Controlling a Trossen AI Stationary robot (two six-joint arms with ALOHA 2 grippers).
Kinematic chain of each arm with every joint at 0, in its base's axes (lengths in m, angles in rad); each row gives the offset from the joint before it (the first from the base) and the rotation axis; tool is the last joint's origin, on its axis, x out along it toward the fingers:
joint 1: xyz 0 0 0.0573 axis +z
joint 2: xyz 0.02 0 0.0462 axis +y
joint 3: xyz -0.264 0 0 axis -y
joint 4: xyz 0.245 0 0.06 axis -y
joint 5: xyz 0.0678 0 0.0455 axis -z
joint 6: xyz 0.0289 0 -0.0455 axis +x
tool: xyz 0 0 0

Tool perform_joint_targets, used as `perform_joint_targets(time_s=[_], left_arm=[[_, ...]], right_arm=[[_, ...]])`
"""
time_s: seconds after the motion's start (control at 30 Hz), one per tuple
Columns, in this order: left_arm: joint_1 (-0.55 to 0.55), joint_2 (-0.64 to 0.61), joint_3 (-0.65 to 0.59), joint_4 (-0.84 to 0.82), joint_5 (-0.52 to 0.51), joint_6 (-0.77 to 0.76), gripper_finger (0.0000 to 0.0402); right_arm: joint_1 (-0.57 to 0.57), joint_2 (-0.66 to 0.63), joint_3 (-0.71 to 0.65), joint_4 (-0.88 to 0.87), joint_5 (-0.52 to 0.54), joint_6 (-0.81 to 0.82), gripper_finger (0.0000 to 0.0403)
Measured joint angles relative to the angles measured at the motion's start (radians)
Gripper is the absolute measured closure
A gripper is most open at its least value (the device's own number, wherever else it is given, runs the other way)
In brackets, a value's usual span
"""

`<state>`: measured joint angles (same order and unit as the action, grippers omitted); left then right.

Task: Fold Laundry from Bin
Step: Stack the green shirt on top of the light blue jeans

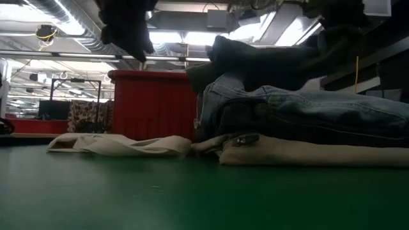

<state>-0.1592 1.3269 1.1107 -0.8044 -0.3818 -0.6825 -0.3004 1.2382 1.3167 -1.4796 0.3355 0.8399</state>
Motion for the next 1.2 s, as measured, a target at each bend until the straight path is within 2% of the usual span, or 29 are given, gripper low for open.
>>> perform_joint_targets(time_s=[0.27, 0.53, 0.67, 0.8, 0.9, 1.07, 1.2], left_arm=[[0.016, 0.070, 0.000, 0.168, 0.007, 0.144, 0.0208], [0.019, 0.075, 0.000, 0.306, 0.086, 0.325, 0.0208], [0.019, 0.113, 0.001, 0.305, 0.122, 0.325, 0.0208], [0.000, 0.193, 0.001, 0.399, 0.173, 0.292, 0.0208], [-0.018, 0.255, 0.001, 0.467, 0.171, 0.290, 0.0208], [-0.023, 0.321, 0.001, 0.561, 0.163, 0.177, 0.0208], [-0.023, 0.366, 0.000, 0.635, 0.127, 0.159, 0.0208]], right_arm=[[0.000, -0.093, -0.210, 0.114, -0.111, 0.002, 0.0388], [-0.001, -0.099, -0.315, 0.138, -0.119, 0.001, 0.0388], [-0.001, -0.099, -0.320, 0.156, -0.119, -0.010, 0.0388], [-0.001, -0.099, -0.320, 0.173, -0.119, -0.028, 0.0388], [-0.001, -0.099, -0.320, 0.174, -0.119, -0.036, 0.0388], [-0.001, -0.099, -0.320, 0.175, -0.119, -0.060, 0.0388], [-0.001, -0.099, -0.320, 0.180, -0.119, -0.085, 0.0388]])
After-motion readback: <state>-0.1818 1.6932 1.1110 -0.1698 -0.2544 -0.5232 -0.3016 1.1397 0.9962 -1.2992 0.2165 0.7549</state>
